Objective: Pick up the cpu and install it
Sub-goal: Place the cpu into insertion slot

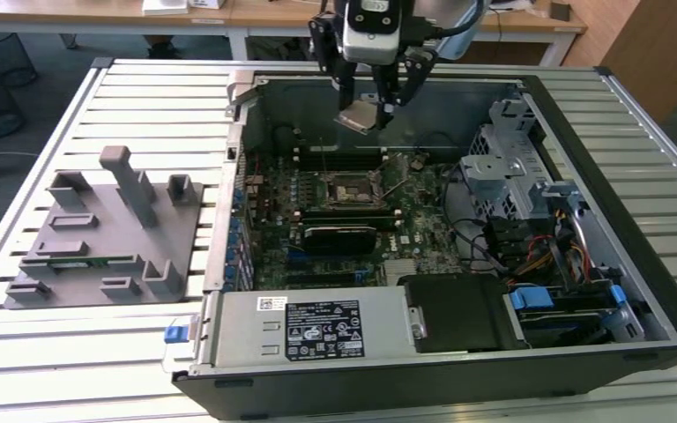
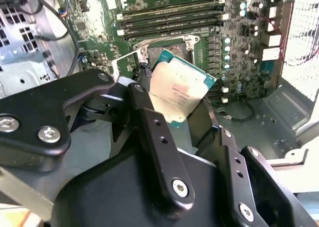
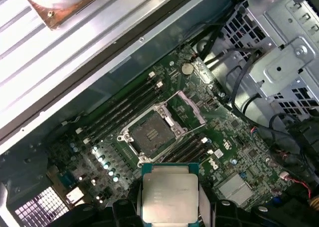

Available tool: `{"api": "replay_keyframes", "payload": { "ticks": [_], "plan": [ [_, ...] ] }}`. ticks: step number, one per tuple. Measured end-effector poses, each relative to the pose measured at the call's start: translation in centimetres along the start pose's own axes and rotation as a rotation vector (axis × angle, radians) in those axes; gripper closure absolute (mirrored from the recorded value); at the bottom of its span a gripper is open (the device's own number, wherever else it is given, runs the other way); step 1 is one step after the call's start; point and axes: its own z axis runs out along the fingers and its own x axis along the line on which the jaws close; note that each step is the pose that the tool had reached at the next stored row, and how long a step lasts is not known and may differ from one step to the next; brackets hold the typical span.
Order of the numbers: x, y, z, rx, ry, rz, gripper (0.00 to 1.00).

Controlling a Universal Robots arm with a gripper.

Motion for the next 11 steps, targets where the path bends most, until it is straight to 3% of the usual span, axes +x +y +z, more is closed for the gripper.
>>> {"api": "replay_keyframes", "payload": {
  "ticks": [11],
  "plan": [
    [0.13, -0.02, 0.30, 0.0022, -0.0040, 0.147, 0.46]
  ]
}}
